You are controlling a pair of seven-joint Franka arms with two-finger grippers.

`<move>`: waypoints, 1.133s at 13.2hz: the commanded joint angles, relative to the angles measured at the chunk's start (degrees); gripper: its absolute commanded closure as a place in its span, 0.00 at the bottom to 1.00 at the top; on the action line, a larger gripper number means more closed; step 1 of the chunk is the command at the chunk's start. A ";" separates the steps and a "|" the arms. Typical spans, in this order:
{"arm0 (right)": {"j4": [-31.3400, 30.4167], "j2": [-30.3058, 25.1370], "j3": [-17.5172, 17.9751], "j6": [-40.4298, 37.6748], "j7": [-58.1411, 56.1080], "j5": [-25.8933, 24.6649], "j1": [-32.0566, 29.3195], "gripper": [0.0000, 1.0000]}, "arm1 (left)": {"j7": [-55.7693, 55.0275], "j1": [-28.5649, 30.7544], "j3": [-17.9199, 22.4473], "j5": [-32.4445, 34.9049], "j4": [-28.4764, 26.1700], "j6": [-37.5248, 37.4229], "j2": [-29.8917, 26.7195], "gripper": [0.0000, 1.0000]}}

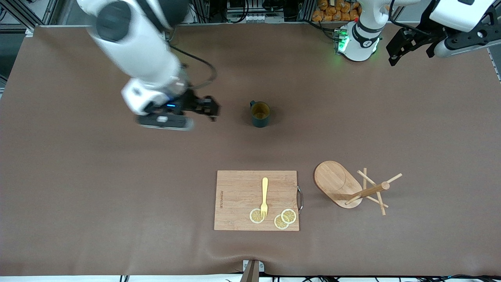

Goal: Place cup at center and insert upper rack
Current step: 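Set the mug down, open the right gripper and withdraw it, then move the left gripper over the teal mug at the center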

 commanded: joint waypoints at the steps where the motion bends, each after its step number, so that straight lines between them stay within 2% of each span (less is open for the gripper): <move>1: -6.97 -7.70 1.33 0.01 -10.01 -4.68 -9.23 0.00 | -2.80 -0.13 -2.79 0.48 0.83 -1.03 -0.08 0.00; 3: -8.91 -10.61 1.33 -0.43 -23.81 -6.20 -17.05 0.00 | -7.45 -0.22 -5.95 0.74 1.44 -0.95 1.67 0.00; 6: -9.80 -12.02 1.41 -0.35 -36.14 -6.03 -27.60 0.00 | -16.59 -0.39 -12.54 0.83 1.71 -0.60 3.78 0.00; 8: -12.24 -13.60 1.41 -0.35 -38.28 -5.94 -31.57 0.00 | -22.38 -1.35 -16.85 3.10 1.53 -0.42 5.19 0.00; 10: -16.89 -16.32 1.41 -0.26 -38.29 -5.85 -32.90 0.00 | -33.42 -3.89 -21.07 4.78 1.44 -0.42 8.69 0.00; 12: -22.25 -19.48 1.33 -0.26 -38.29 -5.94 -33.52 0.00 | -41.54 -9.49 -21.61 8.28 1.53 0.80 13.44 0.00; 15: -25.70 -21.43 1.33 -0.17 -38.37 -6.55 -34.23 0.00 | -55.14 -22.75 -21.44 20.65 1.53 1.08 22.30 0.00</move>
